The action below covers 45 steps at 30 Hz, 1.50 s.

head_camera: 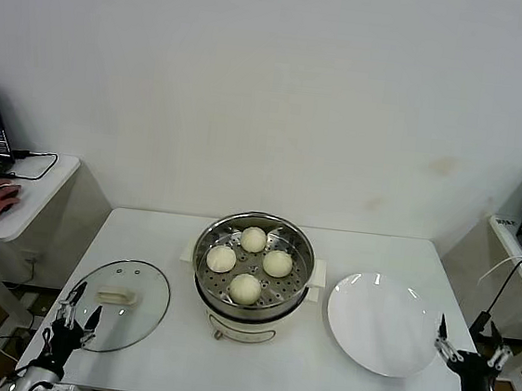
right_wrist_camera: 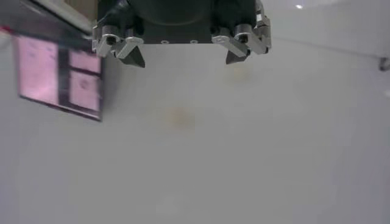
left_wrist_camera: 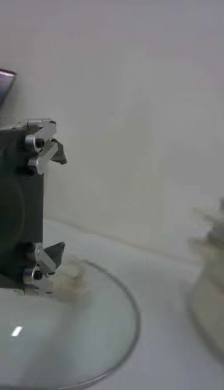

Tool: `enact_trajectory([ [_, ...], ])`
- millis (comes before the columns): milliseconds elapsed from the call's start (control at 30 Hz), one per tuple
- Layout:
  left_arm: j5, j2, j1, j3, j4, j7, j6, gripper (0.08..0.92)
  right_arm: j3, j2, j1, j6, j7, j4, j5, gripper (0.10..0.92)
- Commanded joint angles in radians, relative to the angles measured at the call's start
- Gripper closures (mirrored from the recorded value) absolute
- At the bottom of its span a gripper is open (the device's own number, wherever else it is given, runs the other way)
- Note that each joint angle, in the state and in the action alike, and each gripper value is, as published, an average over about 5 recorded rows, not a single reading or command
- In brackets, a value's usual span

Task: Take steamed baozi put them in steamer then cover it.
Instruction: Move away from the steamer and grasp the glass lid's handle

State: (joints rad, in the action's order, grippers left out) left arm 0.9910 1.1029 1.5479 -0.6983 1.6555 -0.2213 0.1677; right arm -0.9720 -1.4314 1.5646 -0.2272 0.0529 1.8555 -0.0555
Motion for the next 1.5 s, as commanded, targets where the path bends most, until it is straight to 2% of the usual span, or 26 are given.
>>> enact_trajectory([
  [33,0.178,-0.078,-0.181,0.072,-0.174,0.001,0.018,0.177,-0.060,-0.061,0.050,-0.038,-0.037,-0.011,0.033,0.203],
  [400,0.177,-0.110,-0.266,0.127,-0.267,0.005,0.017,0.177,-0.092,-0.069,0.070,-0.046,-0.043,0.003,0.033,0.203],
  [1267,0.173,-0.087,-0.364,0.181,-0.351,0.028,0.009,0.177,-0.085,-0.069,0.061,-0.050,-0.042,-0.029,0.040,0.203],
  [1367,0.169,-0.084,-0.365,0.185,-0.357,0.037,0.009,0.190,-0.084,-0.066,0.059,-0.050,-0.041,-0.033,0.041,0.203],
  [1500,0.167,-0.082,-0.361,0.189,-0.360,0.046,0.011,0.279,-0.075,-0.065,0.057,-0.050,-0.041,-0.038,0.044,0.203],
])
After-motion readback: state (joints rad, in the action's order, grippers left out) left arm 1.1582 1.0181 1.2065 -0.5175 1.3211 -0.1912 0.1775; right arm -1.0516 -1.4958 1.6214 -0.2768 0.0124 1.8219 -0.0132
